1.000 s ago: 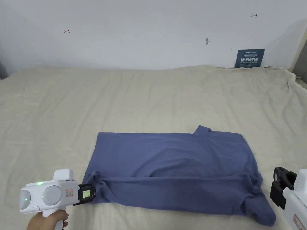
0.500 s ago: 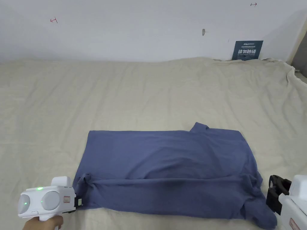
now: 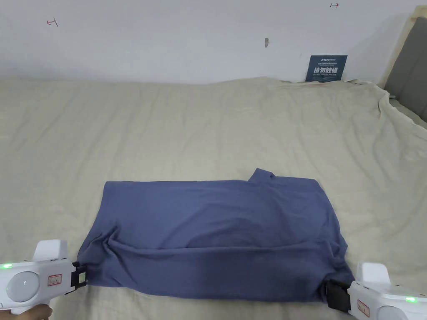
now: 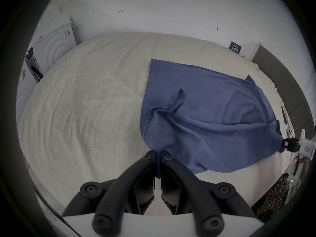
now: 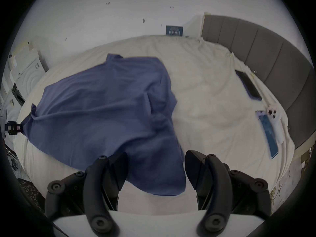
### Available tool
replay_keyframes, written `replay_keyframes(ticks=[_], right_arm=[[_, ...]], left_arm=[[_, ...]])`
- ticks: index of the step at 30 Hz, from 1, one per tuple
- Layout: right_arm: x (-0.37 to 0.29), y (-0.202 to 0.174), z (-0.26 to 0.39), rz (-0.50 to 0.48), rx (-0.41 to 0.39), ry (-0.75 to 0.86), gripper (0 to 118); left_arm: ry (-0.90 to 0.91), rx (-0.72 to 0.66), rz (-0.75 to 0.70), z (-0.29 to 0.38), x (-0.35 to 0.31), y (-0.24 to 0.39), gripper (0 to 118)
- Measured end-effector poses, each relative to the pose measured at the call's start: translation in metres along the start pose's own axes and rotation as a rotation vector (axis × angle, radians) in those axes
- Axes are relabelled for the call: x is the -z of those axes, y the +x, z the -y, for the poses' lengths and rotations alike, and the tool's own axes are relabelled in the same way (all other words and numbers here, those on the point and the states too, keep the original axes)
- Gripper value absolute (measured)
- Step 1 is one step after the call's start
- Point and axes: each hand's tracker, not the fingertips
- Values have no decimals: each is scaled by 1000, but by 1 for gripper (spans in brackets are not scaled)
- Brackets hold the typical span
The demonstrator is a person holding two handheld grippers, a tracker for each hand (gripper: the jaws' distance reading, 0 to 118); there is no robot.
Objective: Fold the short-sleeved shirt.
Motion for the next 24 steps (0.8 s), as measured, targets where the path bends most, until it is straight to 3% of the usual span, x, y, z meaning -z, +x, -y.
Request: replay_keyframes(ticks=[2, 4, 5, 8, 11, 24], right_arm=[[5, 0, 4, -15, 8, -17, 59], [3, 0, 5, -52, 47, 2, 9], [-1, -1, 5, -58, 49, 10, 4], [-15, -1, 1, -41, -5, 45, 4], [-35, 12, 0, -59, 47, 98, 4], [-80, 27, 67, -71, 36, 31, 4]], left_arm=[[-2, -3, 2, 0, 0, 0, 3], [-6, -7, 2, 1, 1, 0, 3], [-6, -9, 4, 3, 0, -2, 3], [-4, -12, 7, 6, -2, -8, 3], [11, -46, 27, 10, -12, -21, 3], [-53, -62, 26, 94, -56, -31, 3]])
